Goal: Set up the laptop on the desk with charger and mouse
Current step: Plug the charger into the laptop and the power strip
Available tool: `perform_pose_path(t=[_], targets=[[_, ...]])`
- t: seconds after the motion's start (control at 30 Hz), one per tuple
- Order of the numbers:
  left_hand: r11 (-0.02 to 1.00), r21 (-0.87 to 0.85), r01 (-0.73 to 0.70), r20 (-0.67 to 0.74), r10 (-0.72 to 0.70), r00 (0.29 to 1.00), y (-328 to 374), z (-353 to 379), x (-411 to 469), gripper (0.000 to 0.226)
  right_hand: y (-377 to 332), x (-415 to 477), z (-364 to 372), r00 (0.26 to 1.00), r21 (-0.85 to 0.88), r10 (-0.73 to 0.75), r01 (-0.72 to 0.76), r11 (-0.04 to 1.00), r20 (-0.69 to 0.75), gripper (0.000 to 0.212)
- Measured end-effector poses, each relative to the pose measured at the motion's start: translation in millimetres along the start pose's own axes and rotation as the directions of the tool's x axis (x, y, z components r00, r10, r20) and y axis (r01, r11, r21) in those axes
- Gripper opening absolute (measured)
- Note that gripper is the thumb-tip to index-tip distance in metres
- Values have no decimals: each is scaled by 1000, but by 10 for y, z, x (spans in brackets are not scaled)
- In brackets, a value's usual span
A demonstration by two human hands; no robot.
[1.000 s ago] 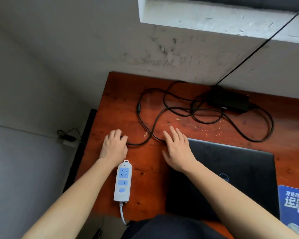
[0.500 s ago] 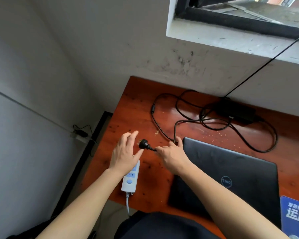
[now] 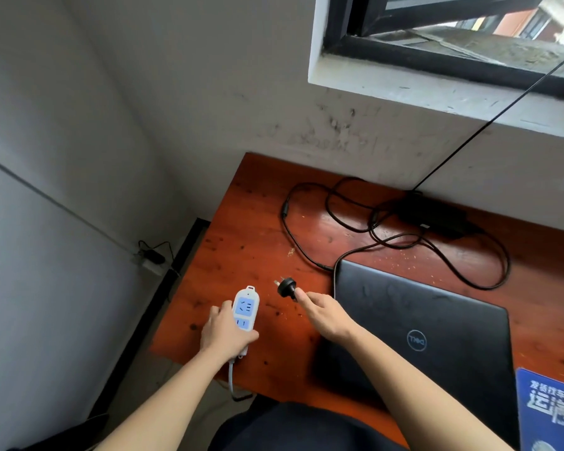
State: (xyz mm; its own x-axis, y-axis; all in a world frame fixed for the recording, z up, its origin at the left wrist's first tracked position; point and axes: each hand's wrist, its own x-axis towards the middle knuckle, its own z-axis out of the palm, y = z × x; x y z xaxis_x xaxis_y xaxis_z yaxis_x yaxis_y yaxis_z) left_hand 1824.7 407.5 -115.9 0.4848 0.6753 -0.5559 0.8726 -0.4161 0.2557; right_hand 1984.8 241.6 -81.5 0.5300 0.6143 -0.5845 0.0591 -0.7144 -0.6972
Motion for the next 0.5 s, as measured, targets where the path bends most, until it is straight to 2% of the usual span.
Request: perform_pose_path(t=[0.07,0.23,0.33,0.5], targets=[[995,-79,-56,-83,49,995,0,-36,-27,74,-5,-6,-21,1000,96,-23,22,995,11,50],[979,-98,-179,-227,153,962,40,-193,-58,88,-91,-56,-56,993,197,-99,85,977,62,17],[952,-169,-253,-290,198,936,58,-300,-61,87,-141,-87,-4,990,256,-120,96,962,79,19],[943,-113,-314,-287,272,919,129,-473,-61,79,-237,-146,-7,986,285,-119,82,955,116,17]])
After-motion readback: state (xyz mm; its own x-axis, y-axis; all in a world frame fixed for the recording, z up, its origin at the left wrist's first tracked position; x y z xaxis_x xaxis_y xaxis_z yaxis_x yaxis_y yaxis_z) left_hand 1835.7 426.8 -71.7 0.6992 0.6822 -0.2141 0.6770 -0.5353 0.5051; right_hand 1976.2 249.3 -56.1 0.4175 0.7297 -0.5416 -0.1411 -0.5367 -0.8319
